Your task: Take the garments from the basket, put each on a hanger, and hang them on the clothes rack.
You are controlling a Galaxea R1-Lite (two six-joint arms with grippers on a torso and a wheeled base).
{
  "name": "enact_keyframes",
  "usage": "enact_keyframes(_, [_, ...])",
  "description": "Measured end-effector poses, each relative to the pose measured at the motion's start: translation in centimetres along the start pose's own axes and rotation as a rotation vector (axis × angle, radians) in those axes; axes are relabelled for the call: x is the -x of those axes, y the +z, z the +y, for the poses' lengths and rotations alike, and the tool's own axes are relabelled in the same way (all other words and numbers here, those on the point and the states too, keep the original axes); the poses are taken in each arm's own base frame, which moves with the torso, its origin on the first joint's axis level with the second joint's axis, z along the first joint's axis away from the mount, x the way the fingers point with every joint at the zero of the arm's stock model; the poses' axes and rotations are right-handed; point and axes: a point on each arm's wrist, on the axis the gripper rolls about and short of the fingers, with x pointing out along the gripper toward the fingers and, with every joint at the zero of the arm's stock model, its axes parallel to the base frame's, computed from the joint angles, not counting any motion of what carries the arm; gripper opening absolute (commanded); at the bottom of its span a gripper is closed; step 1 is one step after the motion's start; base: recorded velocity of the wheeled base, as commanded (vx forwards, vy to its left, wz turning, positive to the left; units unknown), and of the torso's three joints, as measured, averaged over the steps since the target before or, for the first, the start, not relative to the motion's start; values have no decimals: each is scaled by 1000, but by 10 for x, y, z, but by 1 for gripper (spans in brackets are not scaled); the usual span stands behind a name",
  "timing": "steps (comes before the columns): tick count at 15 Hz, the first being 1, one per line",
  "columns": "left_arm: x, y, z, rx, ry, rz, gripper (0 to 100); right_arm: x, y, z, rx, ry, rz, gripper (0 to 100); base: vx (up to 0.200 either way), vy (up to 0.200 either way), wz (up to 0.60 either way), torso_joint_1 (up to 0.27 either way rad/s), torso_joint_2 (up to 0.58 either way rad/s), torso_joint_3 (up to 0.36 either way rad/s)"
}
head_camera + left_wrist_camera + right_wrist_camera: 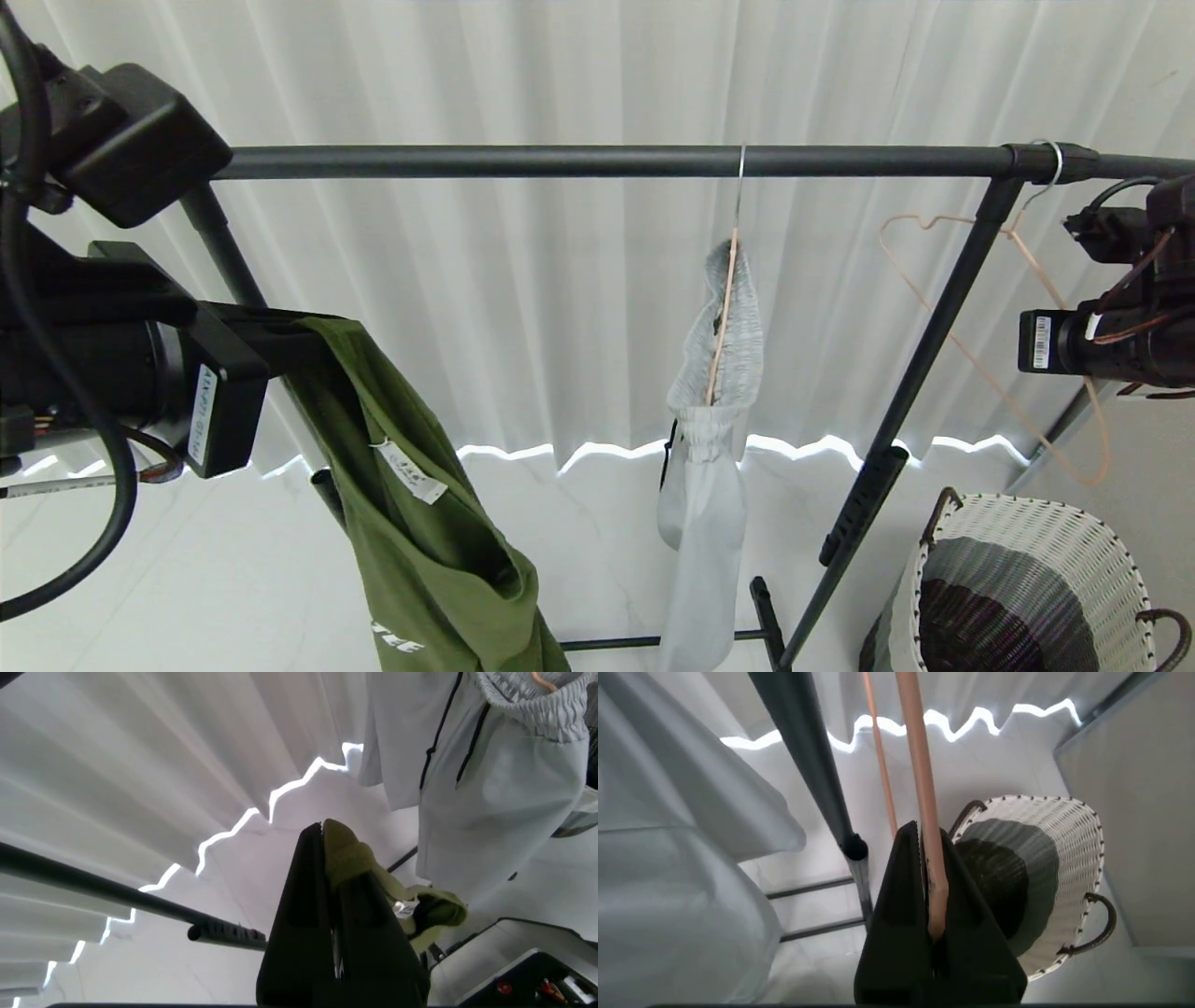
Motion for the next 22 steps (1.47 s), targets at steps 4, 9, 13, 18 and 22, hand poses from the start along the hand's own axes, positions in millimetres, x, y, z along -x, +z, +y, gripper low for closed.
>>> enact_keyframes(4, [0,0,0,0,0,1,0,13,6,-2,-24,4,-37,0,0,0,0,0,0,0])
enact_keyframes(9, [-1,-2,-1,-1,-3,7,0,48,1,-10,-37,14,-82,0,0,0,0,0,0,0])
enact_keyframes(13, [2,-6,-2,-8,-1,12,0,80,-18,-18,-27,29,-99,0,-150,0,0,3,4,5])
enact_keyframes(18, [5,-9,-2,-7,2,12,0,111,-48,-25,-5,54,-87,0,-200,0,0,-3,0,3])
enact_keyframes(22, [5,-10,-2,-7,1,14,0,121,-59,-29,20,61,-92,0,-200,0,0,1,2,4])
